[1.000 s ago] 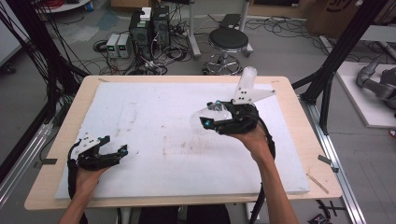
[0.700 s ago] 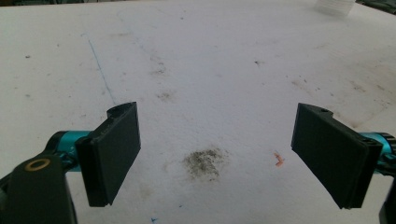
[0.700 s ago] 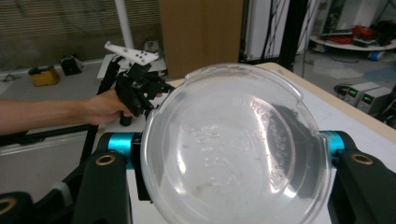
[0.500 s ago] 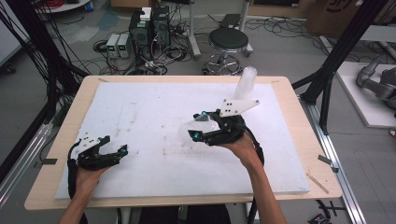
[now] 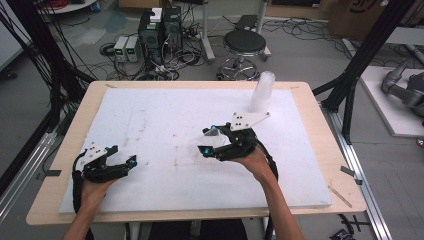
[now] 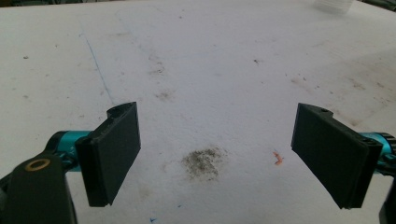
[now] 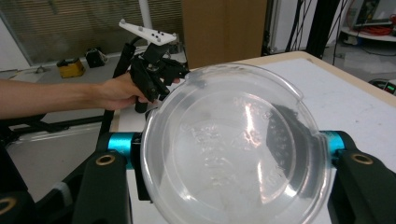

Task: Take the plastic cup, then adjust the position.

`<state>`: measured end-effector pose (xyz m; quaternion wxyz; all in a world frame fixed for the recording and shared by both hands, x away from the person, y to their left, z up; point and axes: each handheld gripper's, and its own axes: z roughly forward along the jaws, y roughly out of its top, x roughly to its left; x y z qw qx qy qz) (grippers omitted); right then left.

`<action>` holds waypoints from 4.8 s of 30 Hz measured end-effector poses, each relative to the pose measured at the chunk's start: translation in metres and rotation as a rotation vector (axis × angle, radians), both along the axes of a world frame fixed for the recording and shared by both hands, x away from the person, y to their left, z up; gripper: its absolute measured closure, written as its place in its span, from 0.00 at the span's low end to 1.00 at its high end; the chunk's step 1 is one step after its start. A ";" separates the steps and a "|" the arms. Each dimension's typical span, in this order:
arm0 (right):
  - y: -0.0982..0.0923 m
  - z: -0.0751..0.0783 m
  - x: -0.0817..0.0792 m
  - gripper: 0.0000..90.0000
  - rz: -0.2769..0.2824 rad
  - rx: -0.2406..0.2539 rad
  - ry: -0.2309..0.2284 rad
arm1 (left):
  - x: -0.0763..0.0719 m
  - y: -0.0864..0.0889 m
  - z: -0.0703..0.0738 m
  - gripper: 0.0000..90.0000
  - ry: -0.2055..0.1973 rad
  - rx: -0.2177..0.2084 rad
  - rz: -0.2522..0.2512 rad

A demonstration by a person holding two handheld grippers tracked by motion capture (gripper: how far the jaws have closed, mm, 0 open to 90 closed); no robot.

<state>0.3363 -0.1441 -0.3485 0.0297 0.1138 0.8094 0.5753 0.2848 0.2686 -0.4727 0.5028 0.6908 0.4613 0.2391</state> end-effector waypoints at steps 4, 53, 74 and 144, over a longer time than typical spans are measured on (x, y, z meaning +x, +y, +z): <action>-0.001 -0.003 0.001 0.45 -0.006 -0.001 0.009 | 0.000 0.000 0.000 0.17 0.001 -0.001 -0.001; 0.000 -0.004 0.006 0.45 0.088 0.032 0.012 | 0.031 -0.052 0.078 0.16 -0.219 -0.134 -0.741; 0.007 -0.003 0.000 0.45 0.132 0.040 0.017 | 0.038 -0.134 0.080 0.16 -0.272 -0.188 -0.883; -0.001 0.004 -0.009 0.16 0.154 -0.239 -0.006 | 0.033 -0.144 0.114 0.39 0.064 0.340 -0.981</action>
